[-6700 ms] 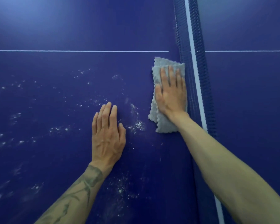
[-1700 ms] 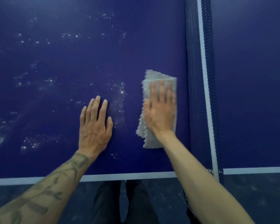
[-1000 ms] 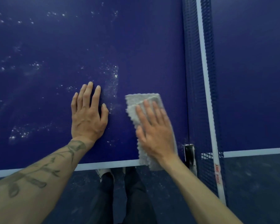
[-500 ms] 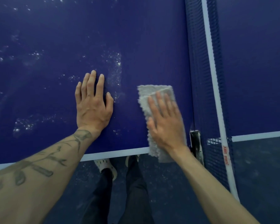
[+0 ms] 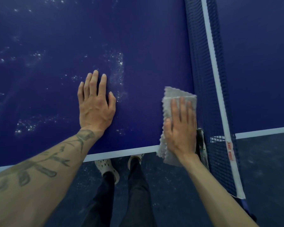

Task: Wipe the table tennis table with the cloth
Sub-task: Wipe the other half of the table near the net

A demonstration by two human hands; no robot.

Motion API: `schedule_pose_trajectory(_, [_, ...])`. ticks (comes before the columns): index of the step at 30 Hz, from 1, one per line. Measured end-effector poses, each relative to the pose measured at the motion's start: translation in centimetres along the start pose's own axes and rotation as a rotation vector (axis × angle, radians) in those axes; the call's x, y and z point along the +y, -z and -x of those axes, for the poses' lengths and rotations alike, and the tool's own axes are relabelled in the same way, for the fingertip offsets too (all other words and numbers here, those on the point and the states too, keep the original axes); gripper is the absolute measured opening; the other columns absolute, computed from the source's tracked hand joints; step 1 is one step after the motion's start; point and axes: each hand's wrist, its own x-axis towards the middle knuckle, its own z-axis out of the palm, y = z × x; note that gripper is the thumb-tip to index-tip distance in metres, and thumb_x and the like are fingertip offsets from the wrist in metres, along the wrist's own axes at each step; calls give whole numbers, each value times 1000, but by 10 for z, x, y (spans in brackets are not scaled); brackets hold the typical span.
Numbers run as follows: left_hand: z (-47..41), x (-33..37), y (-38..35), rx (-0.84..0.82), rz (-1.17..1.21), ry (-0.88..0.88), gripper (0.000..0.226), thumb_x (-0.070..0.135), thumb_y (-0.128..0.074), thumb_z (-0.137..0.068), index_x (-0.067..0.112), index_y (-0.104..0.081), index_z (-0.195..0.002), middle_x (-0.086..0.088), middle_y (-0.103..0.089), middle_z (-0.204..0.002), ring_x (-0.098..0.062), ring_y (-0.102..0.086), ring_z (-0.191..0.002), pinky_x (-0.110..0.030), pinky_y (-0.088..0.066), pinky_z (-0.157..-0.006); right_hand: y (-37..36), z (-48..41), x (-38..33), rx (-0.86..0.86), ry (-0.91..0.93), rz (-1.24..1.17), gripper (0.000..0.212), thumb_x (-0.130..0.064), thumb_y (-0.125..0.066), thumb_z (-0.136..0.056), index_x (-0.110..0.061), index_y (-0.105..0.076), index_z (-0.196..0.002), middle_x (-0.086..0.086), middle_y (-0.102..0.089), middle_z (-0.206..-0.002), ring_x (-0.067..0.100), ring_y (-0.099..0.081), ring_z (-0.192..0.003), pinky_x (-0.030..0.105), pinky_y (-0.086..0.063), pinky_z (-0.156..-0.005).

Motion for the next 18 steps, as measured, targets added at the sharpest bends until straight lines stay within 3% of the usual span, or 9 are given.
schedule_pose_trajectory(6, [0,1,-2,2,-11,3,56,32,-40,-108,13,-33,-161,-12,-26,-170,-29,-19,-159,-48,-11,-132,3,-52,-17,115,-336,-39,66,-40,-20,-111,-15,-9,-171,13,-5,-178,29,-7,-165,52,-13,-133])
schedule_pose_trajectory(11, [0,3,0,-4,-8,10,57,31,-40,-108,12,-33,-161,-12,-26,-170,-29,-19,-160,-48,-11,-131,-4,-1,-8,57,-97,6,67,-37,-23,-110,-14,-7,-171,11,0,-179,28,1,-166,54,-12,-133])
schedule_pose_trajectory(14, [-1,3,1,-2,-5,14,56,30,-41,-108,12,-34,-161,-12,-26,-170,-29,-20,-159,-48,-11,-131,-8,24,-13,47,-105,5,69,-36,-28,-107,-15,-11,-171,10,-4,-179,28,-2,-166,55,-16,-132])
schedule_pose_trajectory(18, [-1,3,2,-4,-7,16,56,30,-41,-108,12,-34,-160,-12,-27,-170,-29,-20,-159,-47,-11,-131,-9,-5,-36,28,-64,4,71,-38,-28,-109,-15,-4,-171,12,5,-179,29,5,-165,52,-6,-134])
